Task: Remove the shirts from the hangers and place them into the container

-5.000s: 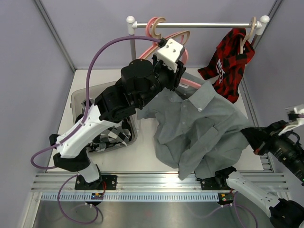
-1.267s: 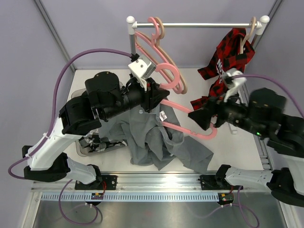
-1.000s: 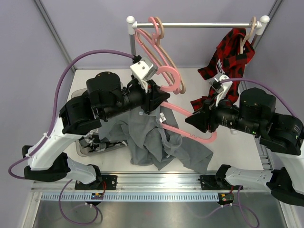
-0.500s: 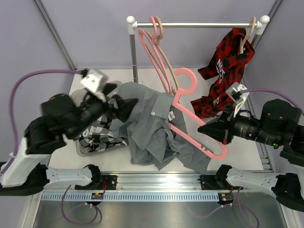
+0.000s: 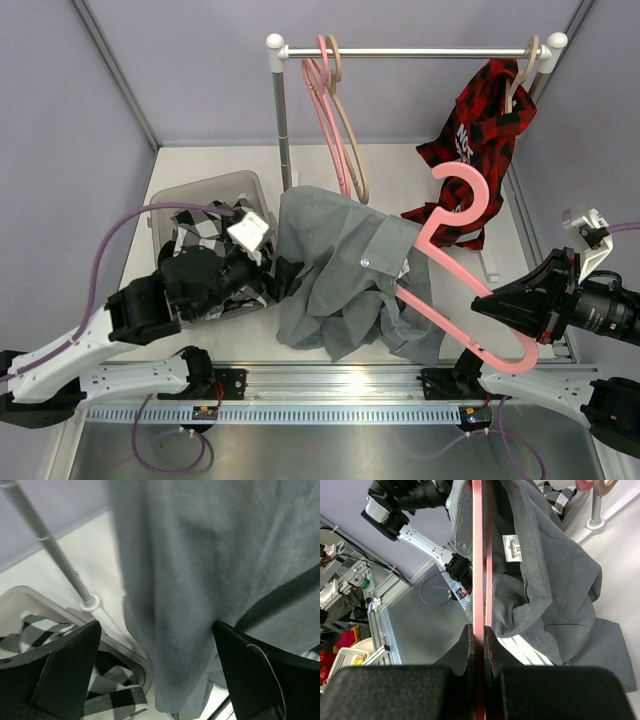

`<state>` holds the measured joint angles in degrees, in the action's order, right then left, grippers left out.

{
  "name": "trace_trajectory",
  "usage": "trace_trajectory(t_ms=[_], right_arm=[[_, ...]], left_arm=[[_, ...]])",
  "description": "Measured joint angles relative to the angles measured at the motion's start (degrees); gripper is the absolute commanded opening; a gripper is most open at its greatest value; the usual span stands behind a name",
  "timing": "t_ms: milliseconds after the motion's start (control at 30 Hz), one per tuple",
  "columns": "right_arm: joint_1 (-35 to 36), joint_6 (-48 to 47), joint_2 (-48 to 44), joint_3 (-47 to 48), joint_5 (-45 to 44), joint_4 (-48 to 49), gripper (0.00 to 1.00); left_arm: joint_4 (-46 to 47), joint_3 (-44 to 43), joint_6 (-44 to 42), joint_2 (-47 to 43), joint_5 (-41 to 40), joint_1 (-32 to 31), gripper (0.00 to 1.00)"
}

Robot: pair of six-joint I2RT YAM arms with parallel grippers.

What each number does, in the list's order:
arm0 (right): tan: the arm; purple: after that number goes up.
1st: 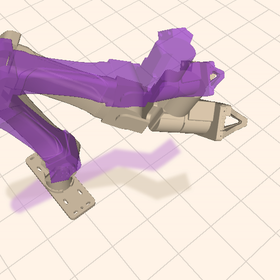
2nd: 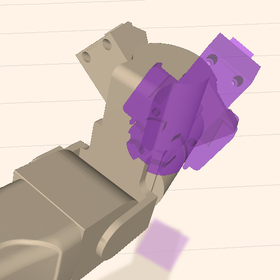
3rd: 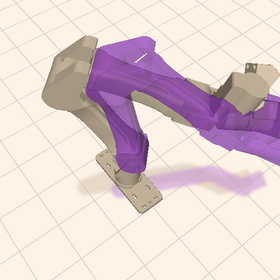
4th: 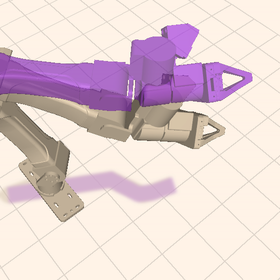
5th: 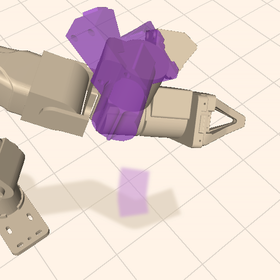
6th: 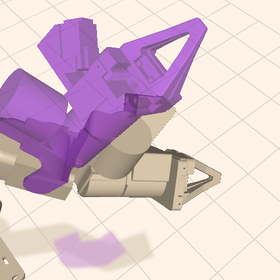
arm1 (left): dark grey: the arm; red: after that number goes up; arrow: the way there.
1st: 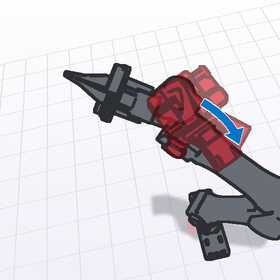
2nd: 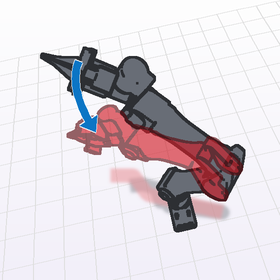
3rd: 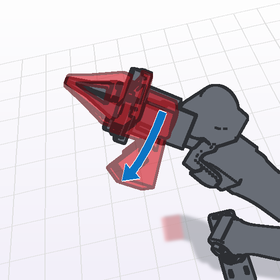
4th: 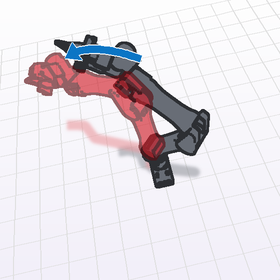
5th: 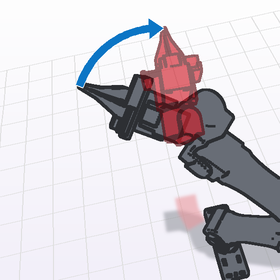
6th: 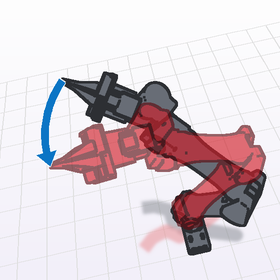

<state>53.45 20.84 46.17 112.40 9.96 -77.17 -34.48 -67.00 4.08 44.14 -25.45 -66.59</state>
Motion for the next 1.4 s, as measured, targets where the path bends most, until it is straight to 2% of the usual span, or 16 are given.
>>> trace_trajectory(t_ms=[200,233,300,333,467,533,667,800,1167,1400], right_arm=[[0.0,0.63,0.07,1.14,1.7,-2.36,0.0],[0.0,0.7,0.07,1.4,1.86,-2.47,0.0],[0.0,0.96,0.07,1.92,2.29,-2.54,0.0],[0.0,1.07,0.07,2.21,2.6,-2.56,0.0],[0.0,1.79,0.07,3.15,3.41,-2.64,0.0],[0.0,2.12,0.07,3.8,3.39,-2.78,0.0],[-0.04,2.82,0.04,5.62,0.33,-3.98,0.0],[-0.04,3.32,-0.2,7.06,-6.84,-3.74,0.0],[-0.09,3.08,0.5,8.13,-22.27,-3.63,0.0],[-0.11,2.36,1.14,6.25,-26.93,-2.84,0.0]], left_arm=[[8.35,7.82,-0.17,1.09,8.55,0.04,0.98],[10.54,8.7,-0.13,1.07,10.23,0.07,0.71],[14.49,9.94,0.52,1.29,13.44,0.07,0.39],[16.26,10.4,0.63,1.46,14.58,0.07,0.0],[21.05,10.47,1.97,1.7,13.42,0.28,0.0],[20.74,9.42,2.91,1.73,7.48,0.33,0.0],[15.28,0.17,1.55,3.58,-13.99,0.39,0.0],[18.91,-7.08,-6.38,2.21,-24.15,0.52,0.0],[30.14,-31.21,-28.04,1.99,-30.71,0.66,0.0],[41.22,-44.19,-51.17,13.7,-29.24,0.7,0.0]])
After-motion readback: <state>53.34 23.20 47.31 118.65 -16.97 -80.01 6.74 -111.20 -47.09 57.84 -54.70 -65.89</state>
